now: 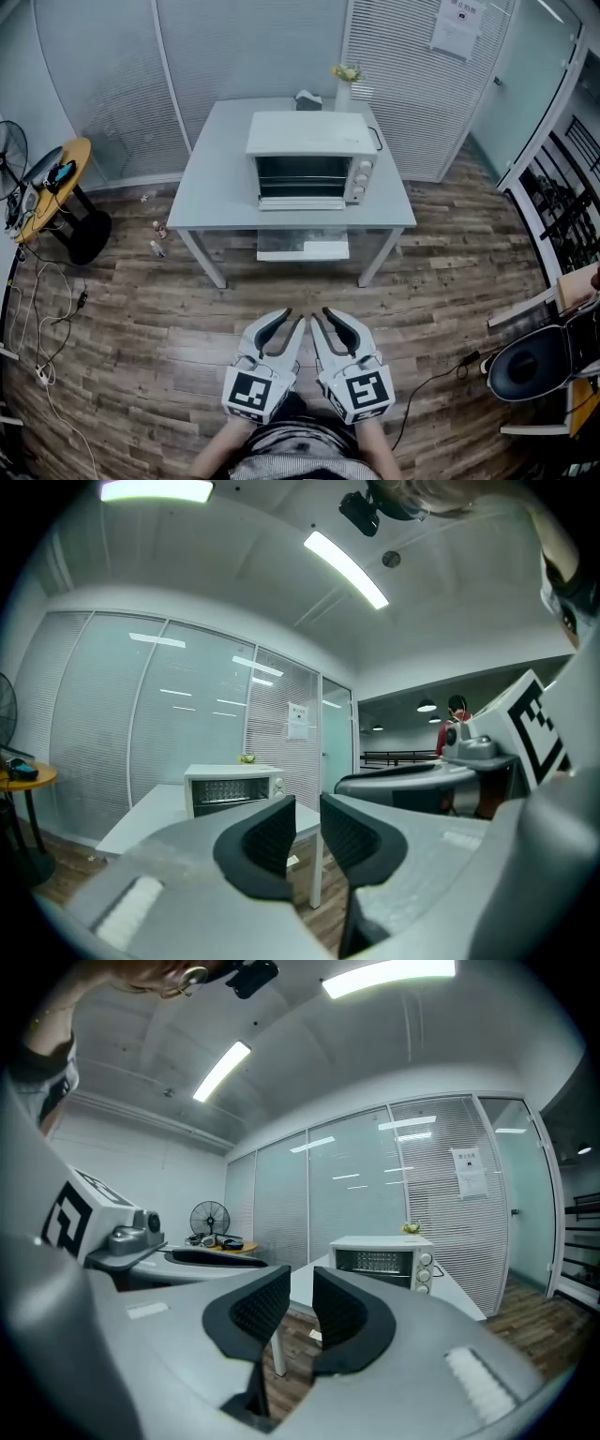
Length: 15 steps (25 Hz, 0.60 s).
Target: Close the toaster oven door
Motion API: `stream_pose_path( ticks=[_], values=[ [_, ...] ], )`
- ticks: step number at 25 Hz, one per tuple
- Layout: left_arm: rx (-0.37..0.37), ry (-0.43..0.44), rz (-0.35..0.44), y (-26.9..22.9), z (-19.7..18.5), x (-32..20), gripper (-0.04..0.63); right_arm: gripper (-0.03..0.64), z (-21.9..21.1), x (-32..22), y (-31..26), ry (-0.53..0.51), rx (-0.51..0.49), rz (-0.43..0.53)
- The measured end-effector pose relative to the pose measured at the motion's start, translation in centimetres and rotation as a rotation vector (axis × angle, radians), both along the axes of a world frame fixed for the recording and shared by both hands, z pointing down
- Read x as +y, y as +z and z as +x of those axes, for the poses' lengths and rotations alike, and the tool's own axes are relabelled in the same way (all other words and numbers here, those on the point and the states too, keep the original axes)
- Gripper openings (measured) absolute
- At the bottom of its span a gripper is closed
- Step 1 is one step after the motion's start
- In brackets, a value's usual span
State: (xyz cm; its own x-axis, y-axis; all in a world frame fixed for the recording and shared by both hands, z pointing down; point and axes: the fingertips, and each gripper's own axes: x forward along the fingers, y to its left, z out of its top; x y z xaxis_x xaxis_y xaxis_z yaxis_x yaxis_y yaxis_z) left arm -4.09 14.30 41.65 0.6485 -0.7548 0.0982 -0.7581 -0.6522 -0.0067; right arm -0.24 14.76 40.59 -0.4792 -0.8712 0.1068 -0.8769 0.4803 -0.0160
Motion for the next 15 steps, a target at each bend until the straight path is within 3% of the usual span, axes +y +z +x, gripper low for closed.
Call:
stream_pose_path(
  ticks=[13, 15],
  values=[
    [0.027, -0.024, -0.033, 0.5, -1.9, -2.8, 0.087, 0.074, -1.9, -2.9, 0.9, -0.010, 0.010, -0.030],
    [0.000, -0.017, -0.015, 0.8, -2.1, -3.2, 0.087, 0.072, -2.0, -3.4, 1.0, -0.016, 0.010, -0.034]
  ],
)
